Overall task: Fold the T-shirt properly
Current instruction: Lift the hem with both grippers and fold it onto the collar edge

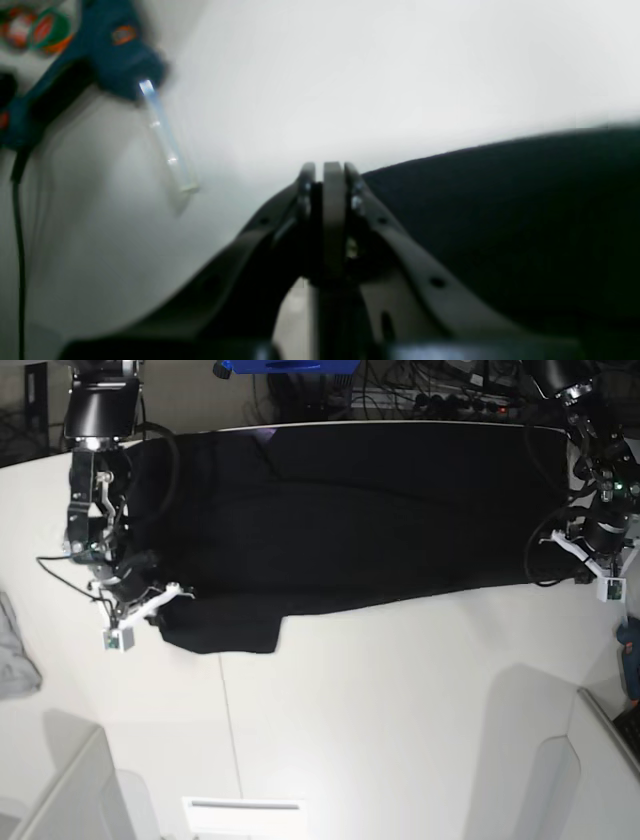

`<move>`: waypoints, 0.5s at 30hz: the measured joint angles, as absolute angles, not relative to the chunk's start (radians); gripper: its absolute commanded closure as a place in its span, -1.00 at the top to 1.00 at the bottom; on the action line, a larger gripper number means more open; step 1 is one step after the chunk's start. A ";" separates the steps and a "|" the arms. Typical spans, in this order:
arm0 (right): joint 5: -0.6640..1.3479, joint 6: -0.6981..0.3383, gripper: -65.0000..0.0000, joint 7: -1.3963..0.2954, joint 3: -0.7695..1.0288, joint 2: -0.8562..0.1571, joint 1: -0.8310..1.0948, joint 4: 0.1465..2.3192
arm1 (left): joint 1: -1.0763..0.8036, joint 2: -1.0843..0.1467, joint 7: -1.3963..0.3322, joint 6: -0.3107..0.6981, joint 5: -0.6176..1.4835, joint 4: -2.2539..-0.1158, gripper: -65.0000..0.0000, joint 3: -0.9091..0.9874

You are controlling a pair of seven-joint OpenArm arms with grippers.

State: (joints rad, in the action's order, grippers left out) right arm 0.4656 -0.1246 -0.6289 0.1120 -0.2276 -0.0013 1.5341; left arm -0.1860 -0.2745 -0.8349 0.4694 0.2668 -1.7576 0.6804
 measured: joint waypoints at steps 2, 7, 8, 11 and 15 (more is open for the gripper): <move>0.464 -0.124 -1.00 -0.625 0.113 -0.229 0.028 1.567 | -0.216 -0.289 -0.830 0.468 0.318 -1.760 -1.00 0.703; 0.463 -0.125 -1.00 -0.629 0.113 -0.228 0.102 1.636 | -0.275 -0.281 -0.840 0.469 0.373 -1.761 -1.00 0.705; 0.464 -0.124 -1.00 -0.630 0.113 -0.229 0.120 1.655 | -0.284 -0.283 -0.835 0.469 0.371 -1.761 -1.00 0.705; 0.466 -0.124 -1.00 -0.629 0.114 -0.229 0.162 1.711 | -0.300 -0.283 -0.835 0.468 0.371 -1.761 -1.00 0.706; 0.466 -0.128 -1.00 -0.707 0.190 -0.207 0.219 1.803 | -0.336 -0.280 -0.839 0.468 0.369 -1.796 -1.00 0.706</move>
